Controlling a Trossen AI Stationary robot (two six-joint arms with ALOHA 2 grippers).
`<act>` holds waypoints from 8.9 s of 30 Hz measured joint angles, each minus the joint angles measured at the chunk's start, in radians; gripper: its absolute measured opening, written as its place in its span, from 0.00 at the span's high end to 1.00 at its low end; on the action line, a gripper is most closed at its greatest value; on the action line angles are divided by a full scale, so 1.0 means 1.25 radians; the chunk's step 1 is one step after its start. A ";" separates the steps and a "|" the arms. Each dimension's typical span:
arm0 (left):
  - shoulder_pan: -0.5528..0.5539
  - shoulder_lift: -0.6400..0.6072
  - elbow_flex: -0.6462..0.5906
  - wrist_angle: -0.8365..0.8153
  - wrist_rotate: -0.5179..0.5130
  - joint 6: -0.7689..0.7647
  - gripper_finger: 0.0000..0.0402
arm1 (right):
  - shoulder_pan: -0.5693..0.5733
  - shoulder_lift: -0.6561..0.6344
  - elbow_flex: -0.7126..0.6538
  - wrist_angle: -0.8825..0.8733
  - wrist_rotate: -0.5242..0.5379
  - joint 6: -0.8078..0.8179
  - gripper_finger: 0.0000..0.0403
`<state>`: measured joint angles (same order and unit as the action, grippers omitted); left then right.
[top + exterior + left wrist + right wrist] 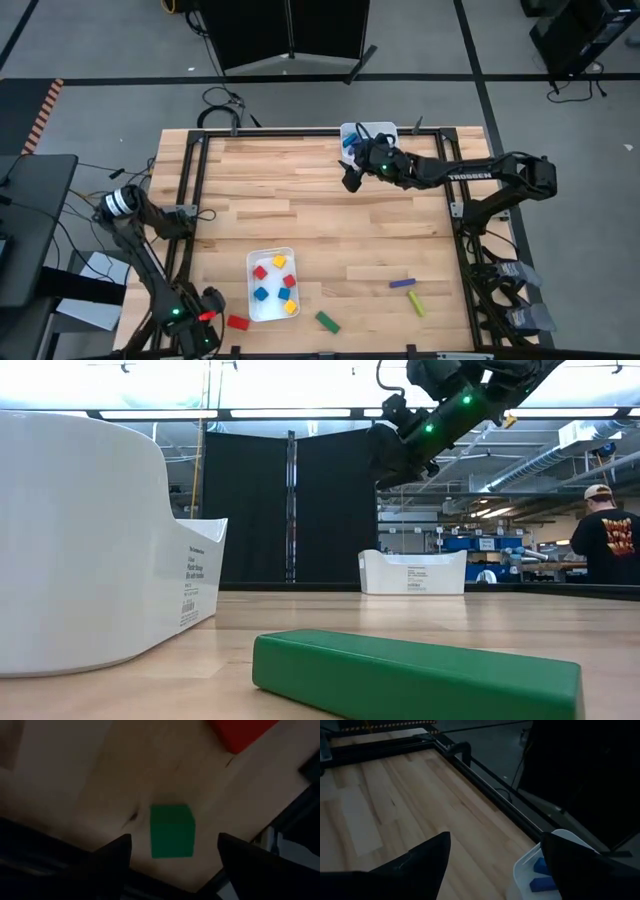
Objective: Sort blocks by size
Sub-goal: Put the green small block into the bottom white bin, then put the green large block into the top white bin, then put the orange large block into the top white bin
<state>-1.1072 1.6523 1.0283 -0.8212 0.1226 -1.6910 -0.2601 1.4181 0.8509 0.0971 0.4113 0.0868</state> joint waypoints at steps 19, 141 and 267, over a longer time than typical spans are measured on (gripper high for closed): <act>0.001 0.100 0.002 0.064 0.044 0.008 0.47 | 0.014 0.000 0.000 0.000 0.014 0.007 0.22; -0.078 0.079 0.193 -0.055 -0.414 0.259 0.38 | 0.500 0.250 0.428 -0.760 0.396 0.228 0.72; 1.259 0.363 0.476 0.713 -0.012 1.219 0.63 | 0.780 -0.193 0.132 -0.342 0.370 0.159 0.44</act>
<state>0.4667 2.1056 1.6230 0.0697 0.1082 -0.1669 0.7143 1.1763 1.0153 -0.3309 0.8740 0.2857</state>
